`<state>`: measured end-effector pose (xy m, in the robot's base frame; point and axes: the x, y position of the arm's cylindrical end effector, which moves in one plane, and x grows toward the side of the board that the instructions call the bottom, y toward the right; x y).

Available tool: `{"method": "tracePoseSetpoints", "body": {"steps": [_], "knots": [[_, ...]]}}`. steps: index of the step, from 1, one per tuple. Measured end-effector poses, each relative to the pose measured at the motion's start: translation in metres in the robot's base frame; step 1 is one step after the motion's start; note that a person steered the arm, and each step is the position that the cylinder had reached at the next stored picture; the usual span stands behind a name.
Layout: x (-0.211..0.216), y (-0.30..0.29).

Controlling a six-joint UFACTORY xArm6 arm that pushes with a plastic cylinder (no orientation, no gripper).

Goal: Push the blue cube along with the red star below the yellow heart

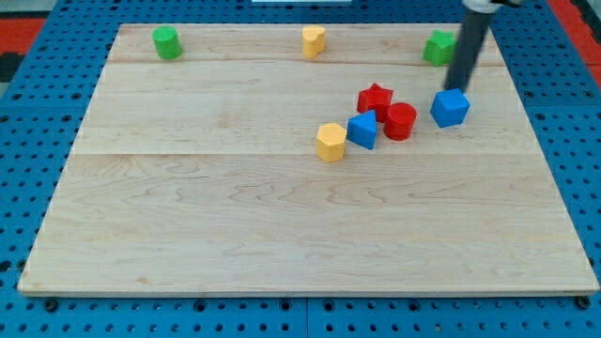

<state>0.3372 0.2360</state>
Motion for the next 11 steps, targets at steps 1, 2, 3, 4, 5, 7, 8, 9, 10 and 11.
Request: {"method": "tracePoseSetpoints", "body": {"steps": [1, 2, 3, 4, 5, 7, 8, 9, 10, 11], "knots": [[0.02, 0.022], [0.021, 0.014], [0.021, 0.005], [0.021, 0.001], [0.021, 0.001], [0.044, -0.011], [0.042, -0.057], [0.022, -0.094], [0.005, -0.148], [-0.005, -0.195]]}}
